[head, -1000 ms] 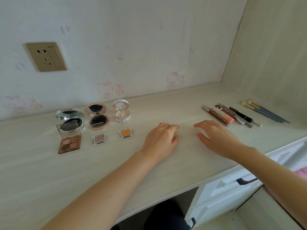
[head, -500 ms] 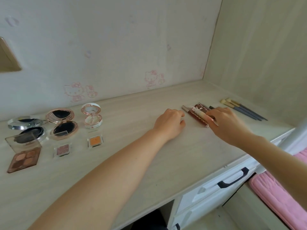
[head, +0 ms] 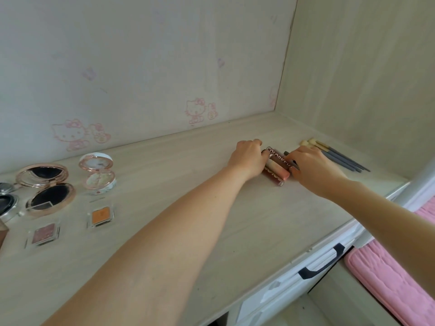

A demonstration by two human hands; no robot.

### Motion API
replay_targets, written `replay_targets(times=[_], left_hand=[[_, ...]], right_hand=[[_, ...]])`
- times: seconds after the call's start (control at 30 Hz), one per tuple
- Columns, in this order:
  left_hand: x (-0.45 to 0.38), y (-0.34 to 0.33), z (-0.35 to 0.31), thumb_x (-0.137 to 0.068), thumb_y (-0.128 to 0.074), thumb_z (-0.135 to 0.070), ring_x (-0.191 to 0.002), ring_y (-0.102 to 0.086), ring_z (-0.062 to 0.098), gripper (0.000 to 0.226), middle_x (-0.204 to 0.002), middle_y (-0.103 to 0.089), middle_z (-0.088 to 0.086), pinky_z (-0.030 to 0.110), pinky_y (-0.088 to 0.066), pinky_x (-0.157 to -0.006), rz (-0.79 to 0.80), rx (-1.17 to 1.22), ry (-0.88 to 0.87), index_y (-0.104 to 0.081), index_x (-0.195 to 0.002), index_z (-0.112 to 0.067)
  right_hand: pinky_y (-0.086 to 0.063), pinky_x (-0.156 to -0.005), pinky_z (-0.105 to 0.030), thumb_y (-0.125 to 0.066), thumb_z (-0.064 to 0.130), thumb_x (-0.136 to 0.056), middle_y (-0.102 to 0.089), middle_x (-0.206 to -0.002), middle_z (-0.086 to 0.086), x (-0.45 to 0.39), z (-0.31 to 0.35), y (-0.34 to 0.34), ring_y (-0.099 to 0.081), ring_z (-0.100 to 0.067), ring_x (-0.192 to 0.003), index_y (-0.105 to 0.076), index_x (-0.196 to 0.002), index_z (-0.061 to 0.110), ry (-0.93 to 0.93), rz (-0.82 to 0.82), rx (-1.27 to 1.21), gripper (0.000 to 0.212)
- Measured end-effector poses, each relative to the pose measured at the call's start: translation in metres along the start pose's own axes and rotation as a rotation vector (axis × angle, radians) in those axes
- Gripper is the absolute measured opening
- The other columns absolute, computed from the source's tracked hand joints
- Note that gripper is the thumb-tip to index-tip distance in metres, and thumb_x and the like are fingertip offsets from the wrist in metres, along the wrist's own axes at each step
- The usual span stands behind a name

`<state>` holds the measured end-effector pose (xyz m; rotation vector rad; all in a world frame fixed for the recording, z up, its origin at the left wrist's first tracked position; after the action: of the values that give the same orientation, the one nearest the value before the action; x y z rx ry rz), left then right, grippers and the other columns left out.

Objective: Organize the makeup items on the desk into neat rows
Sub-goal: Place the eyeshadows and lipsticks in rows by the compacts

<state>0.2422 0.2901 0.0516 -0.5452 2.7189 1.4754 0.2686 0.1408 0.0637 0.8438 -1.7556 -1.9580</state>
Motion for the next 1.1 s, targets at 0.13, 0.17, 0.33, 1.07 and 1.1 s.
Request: replay_targets(times=[0.13, 0.17, 0.33, 1.07, 1.1], left_hand=[[-0.016, -0.016, 0.001, -0.097, -0.041, -0.036, -0.121, -0.046, 0.035, 0.039, -0.119, -0.062, 0.015, 0.038, -0.041, -0.097, 0.078, -0.057, 0.052, -0.062, -0.113, -0.009], [-0.017, -0.019, 0.001, -0.096, -0.04, -0.036, -0.117, -0.048, 0.035, 0.037, -0.114, -0.064, 0.014, 0.037, -0.042, -0.095, 0.081, -0.056, 0.057, -0.064, -0.108, -0.01], [-0.018, -0.016, -0.003, -0.096, -0.043, -0.036, -0.119, -0.044, 0.032, 0.035, -0.113, -0.065, 0.011, 0.038, -0.04, -0.097, 0.019, -0.027, 0.057, -0.065, -0.107, -0.011], [0.075, 0.081, -0.014, -0.085, -0.068, -0.006, -0.085, -0.065, 0.02, 0.034, -0.103, -0.067, 0.017, 0.036, -0.058, -0.082, -0.254, 0.931, 0.087, -0.057, -0.117, -0.008], [0.084, 0.086, -0.01, -0.085, -0.068, -0.005, -0.087, -0.065, 0.02, 0.035, -0.103, -0.067, 0.018, 0.034, -0.058, -0.081, -0.25, 0.947, 0.088, -0.057, -0.118, -0.007]], right_hand=[[-0.051, -0.085, -0.044, -0.058, 0.021, -0.09, -0.056, -0.114, -0.006, 0.001, -0.003, -0.001, -0.049, -0.028, -0.11, -0.06, -0.119, 0.019, 0.017, -0.013, -0.018, 0.029], [-0.051, -0.085, -0.044, -0.06, 0.022, -0.09, -0.057, -0.114, -0.005, 0.001, -0.003, -0.001, -0.049, -0.028, -0.11, -0.06, -0.119, 0.019, 0.019, -0.023, -0.02, 0.029], [-0.048, -0.087, -0.044, -0.059, 0.023, -0.091, -0.056, -0.117, -0.005, 0.006, 0.0, 0.002, -0.045, -0.028, -0.115, -0.059, -0.12, 0.019, 0.018, -0.069, -0.027, 0.029], [-0.045, -0.08, -0.024, -0.065, 0.023, -0.087, -0.065, -0.095, 0.007, 0.041, 0.073, 0.043, -0.06, -0.01, -0.09, -0.061, -0.113, 0.019, -0.118, -0.172, -0.707, 0.027], [-0.045, -0.08, -0.024, -0.065, 0.024, -0.088, -0.065, -0.095, 0.007, 0.045, 0.08, 0.043, -0.06, -0.01, -0.09, -0.062, -0.113, 0.019, -0.113, -0.164, -0.725, 0.025]])
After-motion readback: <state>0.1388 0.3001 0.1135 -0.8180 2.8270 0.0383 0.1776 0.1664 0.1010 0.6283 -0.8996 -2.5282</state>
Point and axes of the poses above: each hand's wrist, its own x-axis away from the middle knuckle, its own y-axis out of the back of the hand, z = x × y, the point moved 6 cm from there along -x, towards the middle knuckle
